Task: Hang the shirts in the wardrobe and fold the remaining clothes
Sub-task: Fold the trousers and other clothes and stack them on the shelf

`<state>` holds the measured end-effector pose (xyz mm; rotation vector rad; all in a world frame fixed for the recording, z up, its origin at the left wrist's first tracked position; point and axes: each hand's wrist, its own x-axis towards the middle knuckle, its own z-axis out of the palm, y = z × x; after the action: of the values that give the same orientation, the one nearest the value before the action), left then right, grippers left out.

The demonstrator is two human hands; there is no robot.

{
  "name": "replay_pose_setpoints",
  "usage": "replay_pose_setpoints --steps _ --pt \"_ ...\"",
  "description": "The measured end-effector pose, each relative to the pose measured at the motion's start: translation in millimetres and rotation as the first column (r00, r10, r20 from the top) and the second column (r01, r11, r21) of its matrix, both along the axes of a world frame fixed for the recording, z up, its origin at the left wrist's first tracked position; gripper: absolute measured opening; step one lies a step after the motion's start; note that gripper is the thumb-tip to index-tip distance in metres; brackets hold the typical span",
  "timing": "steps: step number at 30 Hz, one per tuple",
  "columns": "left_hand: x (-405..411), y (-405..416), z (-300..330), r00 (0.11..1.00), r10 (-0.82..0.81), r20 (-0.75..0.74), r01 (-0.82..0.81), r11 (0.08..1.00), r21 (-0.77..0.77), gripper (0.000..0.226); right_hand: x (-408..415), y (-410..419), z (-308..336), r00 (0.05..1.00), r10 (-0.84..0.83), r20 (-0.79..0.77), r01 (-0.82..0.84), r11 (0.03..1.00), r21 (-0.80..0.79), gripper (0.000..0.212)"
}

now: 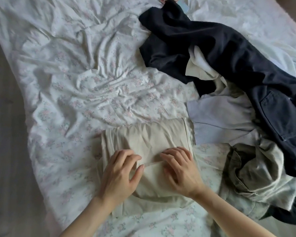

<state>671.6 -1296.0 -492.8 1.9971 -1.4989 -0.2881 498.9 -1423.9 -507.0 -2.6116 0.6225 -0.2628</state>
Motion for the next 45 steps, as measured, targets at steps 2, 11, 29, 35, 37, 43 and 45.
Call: replay_pose_setpoints --steps 2,11,29,35,37,43,45 --pt "3 8 -2 0.997 -0.082 -0.011 0.082 0.995 0.049 0.03 -4 -1 1 0.998 0.05 -0.035 -0.051 0.998 -0.04 0.032" --pt "-2 5 -11 0.999 -0.048 -0.011 0.049 0.983 0.178 0.028 7 -4 10 0.994 -0.052 -0.094 0.05 0.998 -0.027 0.023" --pt "20 -8 -28 0.947 0.085 0.311 -0.167 0.954 0.248 0.023 26 -30 -5 0.978 -0.126 -0.166 0.086 0.97 -0.226 0.028" --pt "10 7 -34 0.889 0.365 0.278 -0.428 0.877 0.217 0.034 5 -25 -18 0.852 -0.504 -0.139 0.496 0.864 -0.09 0.017" --pt "6 15 -34 0.869 0.491 0.071 -0.49 0.827 0.277 0.062 -8 -17 -24 0.824 -0.546 -0.154 0.562 0.821 0.098 0.035" --pt "-5 27 -40 0.697 0.635 -0.333 -0.44 0.746 0.5 0.122 -16 -3 -34 0.81 -0.533 -0.243 0.575 0.644 0.504 0.082" --pt "-2 26 -40 0.651 0.623 -0.433 -0.424 0.772 0.473 0.12 -16 -6 -35 0.811 -0.527 -0.255 0.575 0.638 0.512 0.09"
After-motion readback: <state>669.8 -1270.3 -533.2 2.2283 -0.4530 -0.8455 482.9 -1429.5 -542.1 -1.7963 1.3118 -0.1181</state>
